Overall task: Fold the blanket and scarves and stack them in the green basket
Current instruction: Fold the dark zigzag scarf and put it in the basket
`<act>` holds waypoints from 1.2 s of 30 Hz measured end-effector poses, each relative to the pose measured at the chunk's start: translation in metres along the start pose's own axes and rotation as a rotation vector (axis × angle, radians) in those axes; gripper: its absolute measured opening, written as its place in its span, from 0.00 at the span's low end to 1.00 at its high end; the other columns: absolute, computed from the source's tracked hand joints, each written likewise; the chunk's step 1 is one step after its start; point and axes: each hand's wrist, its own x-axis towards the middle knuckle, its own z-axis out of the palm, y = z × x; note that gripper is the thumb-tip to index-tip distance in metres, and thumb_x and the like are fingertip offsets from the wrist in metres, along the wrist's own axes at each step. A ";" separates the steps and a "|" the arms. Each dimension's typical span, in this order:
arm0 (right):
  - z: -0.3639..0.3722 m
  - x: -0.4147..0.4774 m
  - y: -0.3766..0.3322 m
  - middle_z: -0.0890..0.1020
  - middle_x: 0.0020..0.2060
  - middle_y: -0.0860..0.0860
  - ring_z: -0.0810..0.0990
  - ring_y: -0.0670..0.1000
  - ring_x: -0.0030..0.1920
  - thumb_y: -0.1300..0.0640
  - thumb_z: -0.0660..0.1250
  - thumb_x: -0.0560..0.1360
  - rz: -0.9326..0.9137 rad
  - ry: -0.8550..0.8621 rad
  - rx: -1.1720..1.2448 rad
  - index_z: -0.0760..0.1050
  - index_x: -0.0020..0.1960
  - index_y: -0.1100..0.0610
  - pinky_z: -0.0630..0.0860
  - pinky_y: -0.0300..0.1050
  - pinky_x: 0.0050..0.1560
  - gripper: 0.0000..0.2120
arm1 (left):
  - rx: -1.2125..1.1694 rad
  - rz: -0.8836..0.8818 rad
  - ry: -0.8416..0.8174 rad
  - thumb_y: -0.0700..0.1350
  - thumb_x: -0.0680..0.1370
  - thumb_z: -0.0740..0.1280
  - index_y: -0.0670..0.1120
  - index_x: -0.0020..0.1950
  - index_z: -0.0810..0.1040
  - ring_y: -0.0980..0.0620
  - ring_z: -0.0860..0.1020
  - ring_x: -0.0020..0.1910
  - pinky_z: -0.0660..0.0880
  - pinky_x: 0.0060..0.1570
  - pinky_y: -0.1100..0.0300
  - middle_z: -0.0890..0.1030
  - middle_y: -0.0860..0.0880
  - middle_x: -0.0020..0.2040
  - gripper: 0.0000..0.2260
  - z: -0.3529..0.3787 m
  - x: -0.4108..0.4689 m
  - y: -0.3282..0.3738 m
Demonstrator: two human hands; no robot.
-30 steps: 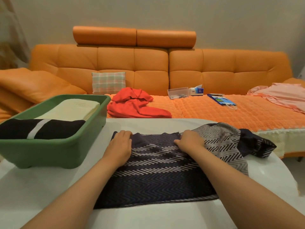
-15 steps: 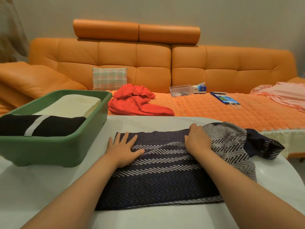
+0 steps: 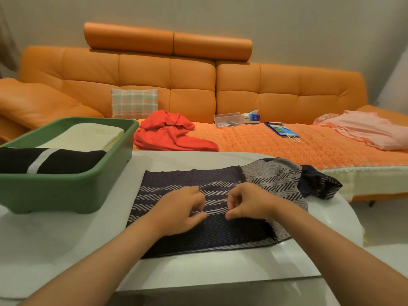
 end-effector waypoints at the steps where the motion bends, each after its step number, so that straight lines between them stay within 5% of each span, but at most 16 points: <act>1: -0.003 -0.007 -0.001 0.81 0.32 0.45 0.78 0.41 0.33 0.49 0.81 0.65 0.019 -0.074 0.010 0.82 0.40 0.51 0.75 0.39 0.38 0.10 | -0.049 0.010 -0.045 0.61 0.75 0.65 0.56 0.44 0.70 0.60 0.70 0.42 0.71 0.41 0.61 0.71 0.59 0.43 0.10 -0.002 -0.003 0.010; 5: -0.007 -0.034 0.003 0.82 0.36 0.45 0.79 0.43 0.37 0.48 0.83 0.62 0.066 -0.260 -0.033 0.83 0.42 0.47 0.78 0.43 0.42 0.12 | -0.136 0.046 -0.187 0.63 0.72 0.68 0.55 0.43 0.75 0.60 0.72 0.42 0.72 0.41 0.62 0.74 0.58 0.42 0.12 -0.003 -0.014 0.038; 10: -0.002 -0.046 0.006 0.85 0.43 0.43 0.82 0.40 0.42 0.50 0.79 0.70 0.012 -0.179 -0.026 0.84 0.40 0.42 0.75 0.34 0.42 0.04 | -0.134 0.022 -0.181 0.61 0.72 0.69 0.55 0.43 0.79 0.61 0.73 0.43 0.74 0.42 0.61 0.76 0.59 0.42 0.10 -0.006 -0.019 0.048; 15: -0.005 -0.051 0.007 0.85 0.44 0.44 0.82 0.41 0.44 0.51 0.74 0.75 -0.006 -0.113 -0.058 0.85 0.45 0.46 0.79 0.40 0.50 0.01 | -0.122 -0.011 -0.163 0.60 0.74 0.69 0.57 0.48 0.79 0.62 0.74 0.43 0.74 0.42 0.66 0.76 0.61 0.44 0.09 -0.013 -0.022 0.053; 20: -0.022 -0.059 0.002 0.85 0.40 0.40 0.81 0.38 0.40 0.51 0.73 0.75 -0.044 -0.059 -0.119 0.84 0.45 0.47 0.75 0.34 0.43 0.02 | -0.137 -0.008 -0.136 0.51 0.76 0.70 0.57 0.48 0.79 0.62 0.74 0.43 0.74 0.43 0.67 0.76 0.61 0.45 0.03 -0.010 -0.028 0.051; 26: -0.013 -0.064 -0.002 0.86 0.41 0.44 0.83 0.43 0.43 0.49 0.73 0.74 0.054 -0.252 -0.134 0.84 0.44 0.48 0.82 0.45 0.50 0.04 | -0.329 -0.063 -0.131 0.52 0.79 0.66 0.56 0.45 0.81 0.58 0.76 0.43 0.76 0.44 0.59 0.78 0.59 0.43 0.06 -0.011 -0.033 0.052; 29: -0.009 -0.052 -0.004 0.83 0.42 0.44 0.81 0.47 0.45 0.44 0.68 0.77 0.056 0.044 -0.192 0.82 0.46 0.48 0.80 0.47 0.49 0.09 | -0.207 -0.163 0.062 0.50 0.80 0.65 0.57 0.54 0.80 0.61 0.74 0.54 0.75 0.56 0.56 0.78 0.62 0.52 0.06 -0.010 -0.029 0.033; 31: 0.000 -0.044 -0.007 0.80 0.52 0.46 0.78 0.50 0.55 0.44 0.64 0.79 0.011 0.200 -0.299 0.80 0.55 0.47 0.76 0.49 0.56 0.11 | -0.037 -0.316 -0.048 0.55 0.82 0.61 0.59 0.70 0.71 0.55 0.66 0.71 0.65 0.71 0.51 0.71 0.58 0.70 0.17 -0.005 -0.031 0.017; 34: 0.019 -0.035 -0.011 0.67 0.73 0.51 0.65 0.54 0.73 0.39 0.61 0.79 0.020 0.037 -0.336 0.66 0.75 0.44 0.64 0.55 0.72 0.26 | 0.076 -0.453 -0.417 0.66 0.81 0.49 0.63 0.79 0.48 0.51 0.42 0.80 0.43 0.77 0.46 0.45 0.56 0.81 0.28 0.000 -0.041 0.002; 36: 0.029 -0.028 -0.014 0.64 0.75 0.53 0.63 0.56 0.74 0.37 0.58 0.80 0.086 -0.083 -0.405 0.61 0.77 0.44 0.60 0.58 0.74 0.28 | 0.007 -0.465 -0.368 0.65 0.81 0.48 0.62 0.80 0.51 0.52 0.45 0.80 0.45 0.77 0.48 0.48 0.56 0.81 0.27 0.001 -0.045 -0.001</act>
